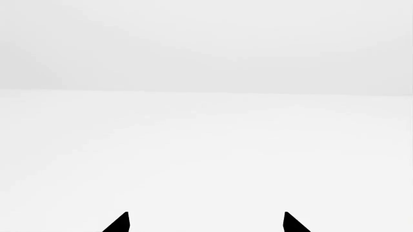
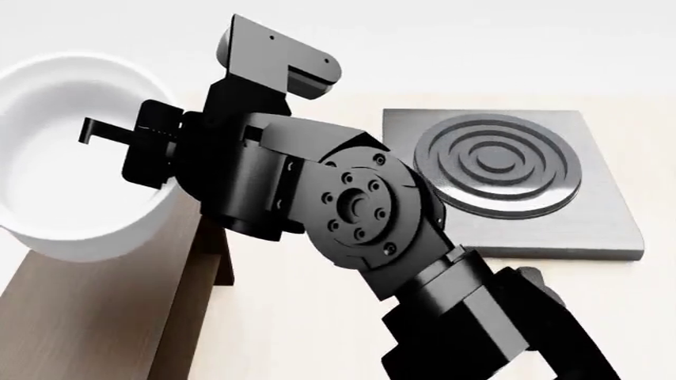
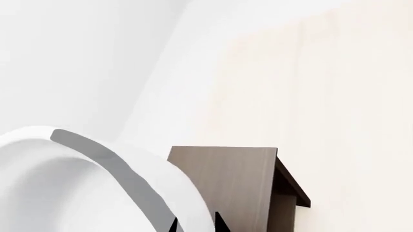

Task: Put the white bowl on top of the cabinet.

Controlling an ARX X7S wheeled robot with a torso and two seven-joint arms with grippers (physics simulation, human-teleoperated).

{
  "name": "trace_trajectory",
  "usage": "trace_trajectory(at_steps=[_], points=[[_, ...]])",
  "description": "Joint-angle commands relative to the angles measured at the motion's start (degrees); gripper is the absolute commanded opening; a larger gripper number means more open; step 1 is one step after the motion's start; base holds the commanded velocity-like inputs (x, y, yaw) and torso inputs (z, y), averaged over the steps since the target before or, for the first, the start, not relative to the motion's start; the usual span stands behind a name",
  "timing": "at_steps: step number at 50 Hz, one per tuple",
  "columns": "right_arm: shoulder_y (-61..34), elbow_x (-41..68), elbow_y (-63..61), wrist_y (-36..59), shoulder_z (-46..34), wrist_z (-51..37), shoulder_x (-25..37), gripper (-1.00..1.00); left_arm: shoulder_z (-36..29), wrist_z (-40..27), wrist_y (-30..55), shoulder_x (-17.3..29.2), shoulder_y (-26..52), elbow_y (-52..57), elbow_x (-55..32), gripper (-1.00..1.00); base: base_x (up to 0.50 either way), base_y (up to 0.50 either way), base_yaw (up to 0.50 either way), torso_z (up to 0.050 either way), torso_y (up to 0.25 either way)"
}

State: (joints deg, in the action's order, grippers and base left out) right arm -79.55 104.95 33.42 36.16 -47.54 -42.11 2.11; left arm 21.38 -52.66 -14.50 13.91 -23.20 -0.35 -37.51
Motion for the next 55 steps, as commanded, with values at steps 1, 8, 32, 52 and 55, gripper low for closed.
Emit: trace_trajectory(at_steps=[1,8,32,52,55], points=[[-0.9,-0.3,1.4,-2.3,0.5,2.2,-0.9,-1.0,1.0,1.7,-0.7,-1.2,-0.2,-0.1,0.6,1.0,0.0,0.0,0.0,0.0,0.0],[-1.3,0.1,3.5,-2.8,-0.8,3.2,-1.0,-1.0,0.8,1.6,-0.6,-1.0,-0.1,-0.1,0.7,1.0,0.0,0.0,0.0,0.0,0.0],[-1.4,2.4,4.0,-4.9,-4.4,4.9,-0.9,-1.0,0.6,1.4,-0.8,-0.7,0.0,-0.5,0.6,1.0,0.0,0.0,0.0,0.0,0.001],[-1.9,3.5,5.7,-6.3,-6.9,6.2,-0.9,-1.0,0.5,1.2,-1.0,-0.7,-0.2,-0.4,0.5,1.0,0.0,0.0,0.0,0.0,0.001],[-1.9,3.7,6.1,-6.5,-7.4,6.5,-1.0,-1.0,0.5,1.2,-1.1,-0.6,-0.2,-0.3,0.5,1.0,0.0,0.0,0.0,0.0,0.0]])
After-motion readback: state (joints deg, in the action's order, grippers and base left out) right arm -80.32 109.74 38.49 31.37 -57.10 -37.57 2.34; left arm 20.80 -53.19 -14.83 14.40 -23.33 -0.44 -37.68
